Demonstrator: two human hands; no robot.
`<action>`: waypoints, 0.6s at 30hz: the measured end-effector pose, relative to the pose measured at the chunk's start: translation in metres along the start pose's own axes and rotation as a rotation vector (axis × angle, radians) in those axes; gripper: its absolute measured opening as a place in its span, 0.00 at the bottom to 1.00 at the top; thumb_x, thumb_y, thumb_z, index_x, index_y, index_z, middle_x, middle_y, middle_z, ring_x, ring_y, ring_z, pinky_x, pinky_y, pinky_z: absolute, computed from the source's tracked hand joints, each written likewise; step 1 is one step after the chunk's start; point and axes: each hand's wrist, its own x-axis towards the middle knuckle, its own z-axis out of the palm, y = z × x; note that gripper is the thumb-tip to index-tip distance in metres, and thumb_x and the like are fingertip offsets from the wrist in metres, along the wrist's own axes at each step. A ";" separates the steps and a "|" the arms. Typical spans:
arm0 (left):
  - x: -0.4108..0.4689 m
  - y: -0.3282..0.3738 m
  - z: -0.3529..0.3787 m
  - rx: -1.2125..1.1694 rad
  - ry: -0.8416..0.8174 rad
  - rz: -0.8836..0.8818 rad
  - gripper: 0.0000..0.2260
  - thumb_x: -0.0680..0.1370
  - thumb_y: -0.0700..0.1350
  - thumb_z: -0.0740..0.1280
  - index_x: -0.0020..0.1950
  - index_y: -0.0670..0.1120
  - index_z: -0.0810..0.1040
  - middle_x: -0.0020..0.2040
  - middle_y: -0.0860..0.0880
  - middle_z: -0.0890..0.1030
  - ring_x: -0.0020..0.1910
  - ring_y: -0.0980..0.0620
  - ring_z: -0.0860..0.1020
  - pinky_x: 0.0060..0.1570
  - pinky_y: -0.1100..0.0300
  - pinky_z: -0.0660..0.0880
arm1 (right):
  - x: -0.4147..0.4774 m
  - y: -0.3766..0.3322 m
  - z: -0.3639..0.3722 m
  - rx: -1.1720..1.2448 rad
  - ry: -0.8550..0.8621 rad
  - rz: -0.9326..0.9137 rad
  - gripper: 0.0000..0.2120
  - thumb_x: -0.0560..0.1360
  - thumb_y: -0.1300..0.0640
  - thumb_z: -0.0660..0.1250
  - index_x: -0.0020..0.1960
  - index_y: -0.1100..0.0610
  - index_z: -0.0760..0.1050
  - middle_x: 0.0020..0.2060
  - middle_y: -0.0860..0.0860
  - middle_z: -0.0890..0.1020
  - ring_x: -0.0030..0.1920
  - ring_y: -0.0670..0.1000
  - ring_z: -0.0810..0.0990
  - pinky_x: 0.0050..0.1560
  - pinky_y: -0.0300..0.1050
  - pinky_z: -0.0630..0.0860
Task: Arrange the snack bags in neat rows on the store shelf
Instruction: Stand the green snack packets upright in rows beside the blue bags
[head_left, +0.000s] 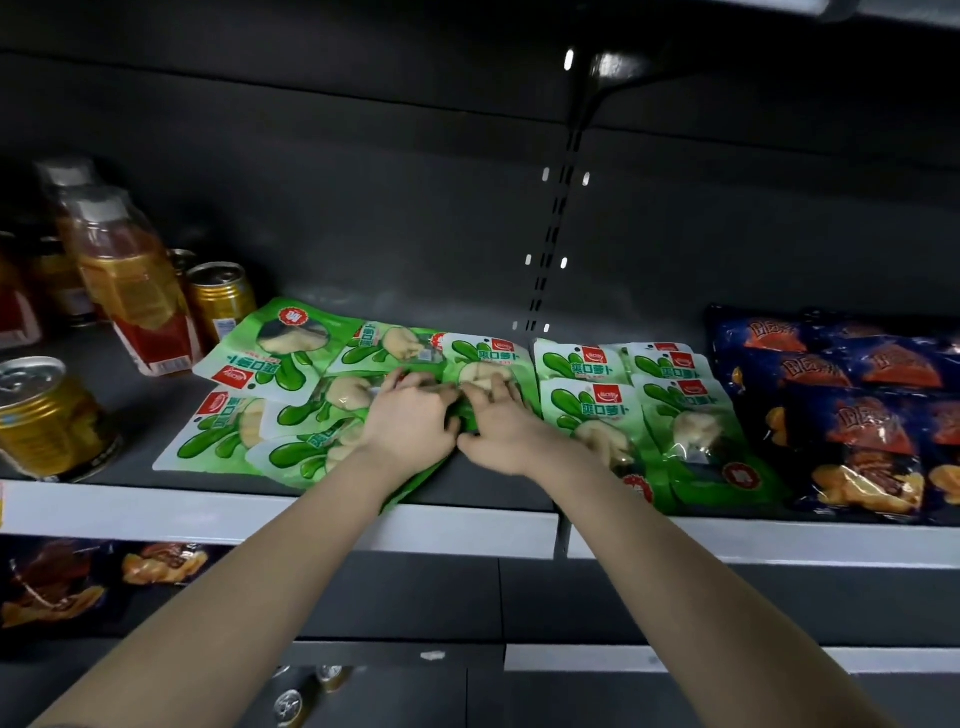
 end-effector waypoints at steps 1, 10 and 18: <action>0.000 0.000 -0.001 0.001 -0.020 0.010 0.20 0.76 0.49 0.59 0.69 0.51 0.70 0.66 0.50 0.75 0.70 0.50 0.64 0.71 0.55 0.51 | 0.002 -0.001 0.000 0.015 0.003 0.005 0.35 0.77 0.50 0.59 0.78 0.49 0.44 0.76 0.59 0.43 0.76 0.62 0.41 0.75 0.56 0.47; 0.003 -0.003 0.006 0.039 -0.077 0.049 0.22 0.80 0.49 0.54 0.74 0.52 0.60 0.75 0.55 0.61 0.73 0.49 0.58 0.71 0.50 0.52 | 0.020 0.002 0.003 0.031 0.014 0.046 0.34 0.76 0.48 0.59 0.78 0.50 0.47 0.76 0.57 0.40 0.76 0.60 0.37 0.75 0.58 0.43; 0.008 -0.006 0.001 -0.244 -0.056 -0.023 0.23 0.75 0.43 0.61 0.70 0.53 0.68 0.69 0.51 0.71 0.69 0.48 0.65 0.68 0.55 0.61 | 0.019 0.005 0.002 0.084 0.040 0.031 0.33 0.76 0.48 0.60 0.77 0.50 0.51 0.77 0.54 0.44 0.77 0.58 0.42 0.75 0.55 0.47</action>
